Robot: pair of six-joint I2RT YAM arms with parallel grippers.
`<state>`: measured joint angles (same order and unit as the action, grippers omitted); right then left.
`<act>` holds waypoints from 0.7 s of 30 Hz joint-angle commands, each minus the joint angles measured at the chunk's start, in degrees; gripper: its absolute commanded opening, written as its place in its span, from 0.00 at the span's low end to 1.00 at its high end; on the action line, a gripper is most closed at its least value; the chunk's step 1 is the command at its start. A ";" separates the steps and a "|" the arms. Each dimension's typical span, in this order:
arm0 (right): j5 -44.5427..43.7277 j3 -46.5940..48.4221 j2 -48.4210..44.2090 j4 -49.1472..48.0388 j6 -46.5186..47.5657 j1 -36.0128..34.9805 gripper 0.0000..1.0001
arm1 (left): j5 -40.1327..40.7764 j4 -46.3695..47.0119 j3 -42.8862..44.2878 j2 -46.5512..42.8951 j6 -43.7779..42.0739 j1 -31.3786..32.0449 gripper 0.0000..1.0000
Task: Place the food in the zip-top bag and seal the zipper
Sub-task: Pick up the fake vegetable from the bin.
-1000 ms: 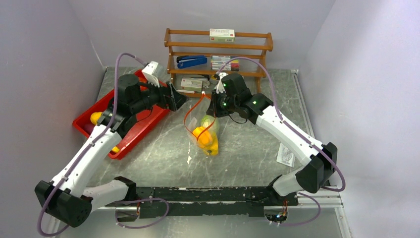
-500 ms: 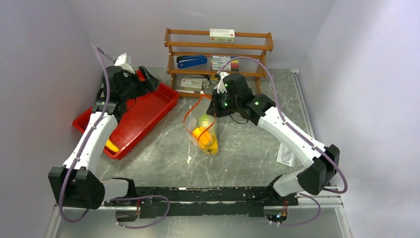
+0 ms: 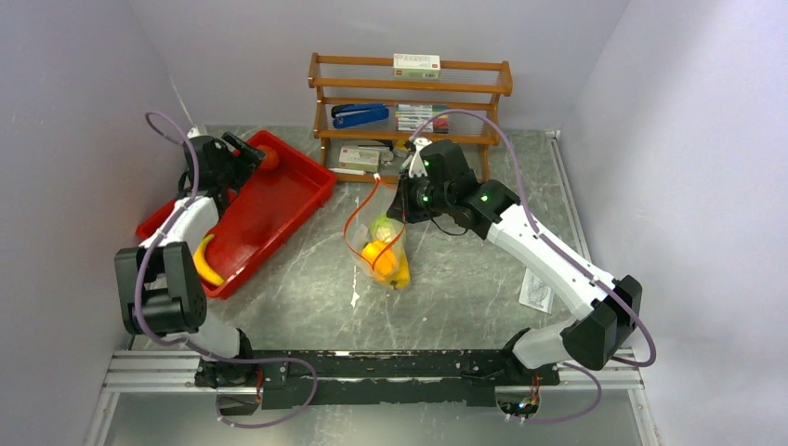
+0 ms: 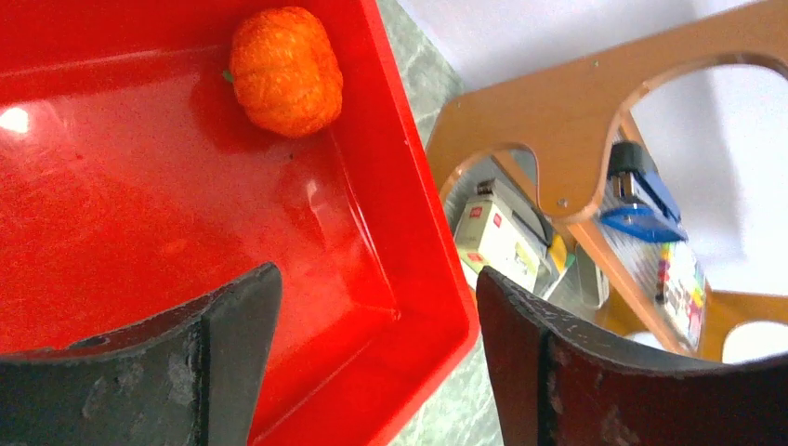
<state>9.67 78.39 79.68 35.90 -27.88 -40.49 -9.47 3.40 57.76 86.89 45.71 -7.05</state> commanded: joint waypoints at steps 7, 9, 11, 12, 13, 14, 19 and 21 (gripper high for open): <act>-0.78 3.32 -1.26 0.71 -0.72 -0.93 0.00 | 7.32 18.52 -0.70 10.19 3.02 -0.31 0.83; -1.05 3.09 -1.83 0.66 -0.98 -0.94 0.00 | 8.01 20.67 -1.30 11.98 3.02 -0.58 0.82; -0.73 3.13 -1.89 0.79 -1.49 -1.05 0.00 | 9.23 20.38 -1.05 13.37 3.07 -0.63 0.82; -0.33 3.09 -1.82 0.80 -1.67 -1.09 0.00 | 9.46 20.37 -0.99 14.18 3.51 -0.64 0.83; -0.24 3.01 -1.81 0.72 -1.85 -1.16 0.00 | 9.19 20.97 -0.98 15.01 4.57 -0.80 0.82; -0.29 2.87 -1.81 0.53 -2.08 -1.25 0.00 | 8.32 21.82 -0.87 16.30 5.35 -1.21 0.81; -0.53 2.79 -1.82 0.37 -2.36 -1.44 0.00 | 4.71 20.58 2.88 21.16 6.52 -1.47 0.75; -0.21 2.75 -1.73 0.41 -2.55 -1.58 0.00 | 4.03 21.27 4.47 23.08 5.77 -1.41 0.74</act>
<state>9.39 79.53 79.53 37.78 -29.63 -41.60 -3.22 21.54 58.39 107.50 51.33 -8.05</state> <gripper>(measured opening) 0.005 0.750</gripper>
